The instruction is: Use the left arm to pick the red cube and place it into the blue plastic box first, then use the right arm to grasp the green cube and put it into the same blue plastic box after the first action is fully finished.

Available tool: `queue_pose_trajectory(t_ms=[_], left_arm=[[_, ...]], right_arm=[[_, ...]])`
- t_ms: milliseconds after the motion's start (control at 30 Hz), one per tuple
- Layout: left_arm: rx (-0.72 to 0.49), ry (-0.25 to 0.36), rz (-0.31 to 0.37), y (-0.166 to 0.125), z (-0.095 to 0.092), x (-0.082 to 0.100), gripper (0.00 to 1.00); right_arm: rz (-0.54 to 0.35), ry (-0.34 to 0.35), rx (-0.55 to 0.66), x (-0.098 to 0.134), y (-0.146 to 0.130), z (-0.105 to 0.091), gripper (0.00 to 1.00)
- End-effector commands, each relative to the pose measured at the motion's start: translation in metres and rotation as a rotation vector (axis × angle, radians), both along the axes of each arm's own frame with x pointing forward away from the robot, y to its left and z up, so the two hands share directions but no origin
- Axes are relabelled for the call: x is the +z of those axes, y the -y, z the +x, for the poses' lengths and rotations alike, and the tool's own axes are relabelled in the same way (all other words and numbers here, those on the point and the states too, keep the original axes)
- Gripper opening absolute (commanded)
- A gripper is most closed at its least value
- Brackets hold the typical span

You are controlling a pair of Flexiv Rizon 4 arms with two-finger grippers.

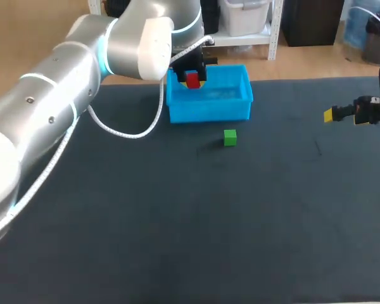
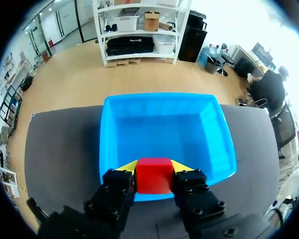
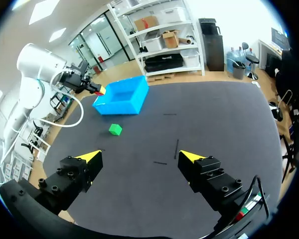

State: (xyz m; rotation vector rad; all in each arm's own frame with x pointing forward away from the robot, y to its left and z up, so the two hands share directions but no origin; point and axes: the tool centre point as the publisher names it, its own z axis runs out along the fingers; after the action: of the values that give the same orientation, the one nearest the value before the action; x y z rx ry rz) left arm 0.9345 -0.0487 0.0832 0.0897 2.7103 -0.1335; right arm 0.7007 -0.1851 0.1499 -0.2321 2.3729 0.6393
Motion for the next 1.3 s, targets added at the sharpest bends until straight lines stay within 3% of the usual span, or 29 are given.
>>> queue_pose_trajectory(t_ms=[33, 333, 367, 400, 433, 700, 900, 1067, 1300], left_arm=[[0.0, -0.046, 0.011, 0.006, 0.018, -0.004, 0.0], [0.013, -0.076, 0.044, 0.008, 0.023, -0.013, 0.0], [0.012, -0.082, 0.044, 0.008, 0.023, -0.013, 0.18], [0.016, -0.084, 0.048, 0.008, 0.023, -0.014, 0.63], [0.019, -0.084, 0.051, 0.007, 0.023, -0.014, 0.98], [0.028, -0.081, 0.047, 0.0, 0.023, -0.006, 1.0], [0.01, -0.08, 0.039, -0.007, 0.011, 0.009, 1.0], [-0.027, -0.066, 0.038, -0.019, -0.01, 0.026, 1.0], [-0.078, -0.042, 0.014, -0.055, -0.054, 0.05, 1.0]], right_arm=[[-0.001, 0.0, 0.0, 0.0, 0.0, 0.0, 1.0], [-0.001, 0.0, 0.0, 0.0, 0.0, 0.0, 1.0], [-0.001, 0.0, 0.0, 0.0, 0.0, 0.0, 1.0], [-0.001, 0.0, 0.0, 0.0, 0.0, 0.0, 1.0], [-0.001, 0.0, 0.0, 0.0, 0.0, 0.0, 1.0], [-0.001, 0.0, 0.0, 0.0, 0.0, 0.0, 1.0], [-0.001, 0.0, 0.0, 0.0, 0.0, 0.0, 1.0], [-0.001, 0.0, 0.0, 0.0, 0.0, 0.0, 1.0], [-0.001, 0.0, 0.0, 0.0, 0.0, 0.0, 1.0]])
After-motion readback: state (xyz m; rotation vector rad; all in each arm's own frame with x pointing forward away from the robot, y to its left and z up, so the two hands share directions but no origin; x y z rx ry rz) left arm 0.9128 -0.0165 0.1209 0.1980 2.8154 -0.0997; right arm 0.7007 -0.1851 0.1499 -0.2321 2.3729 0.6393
